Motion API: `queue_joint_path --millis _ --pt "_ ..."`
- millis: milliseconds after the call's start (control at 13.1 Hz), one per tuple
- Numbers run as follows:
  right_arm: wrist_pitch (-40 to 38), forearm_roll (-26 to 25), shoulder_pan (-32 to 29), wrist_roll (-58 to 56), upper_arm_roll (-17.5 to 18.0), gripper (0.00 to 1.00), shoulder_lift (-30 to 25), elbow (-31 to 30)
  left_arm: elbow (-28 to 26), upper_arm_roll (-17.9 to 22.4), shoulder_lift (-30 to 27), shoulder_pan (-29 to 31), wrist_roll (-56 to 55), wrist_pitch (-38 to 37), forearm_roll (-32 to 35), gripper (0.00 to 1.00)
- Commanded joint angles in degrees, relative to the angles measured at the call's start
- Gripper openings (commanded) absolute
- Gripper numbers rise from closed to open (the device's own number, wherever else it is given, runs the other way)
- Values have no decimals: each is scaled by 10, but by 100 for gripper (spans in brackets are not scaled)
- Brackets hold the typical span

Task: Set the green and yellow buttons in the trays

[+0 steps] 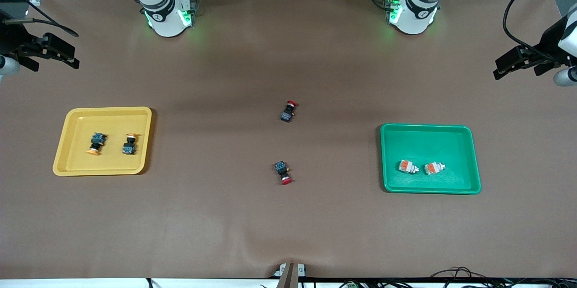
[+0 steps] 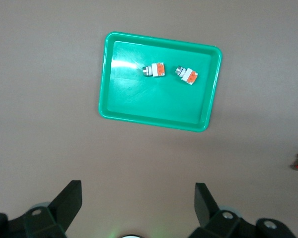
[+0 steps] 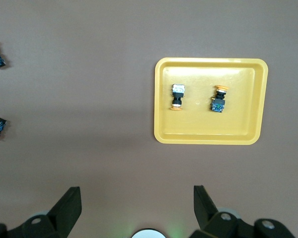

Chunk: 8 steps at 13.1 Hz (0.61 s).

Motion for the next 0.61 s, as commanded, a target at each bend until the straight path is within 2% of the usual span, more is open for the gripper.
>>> queue_joint_path --millis 0,230,536 --pt "-7 -9 -12 9 13 100 1 8 1 7 -18 -1 3 -16 0 100" --pt "-8 -9 -11 9 12 100 2 7 29 7 -9 -1 12 -17 18 100" --pt "-9 -9 -13 9 12 100 2 7 36 5 -4 -3 16 -32 29 100"
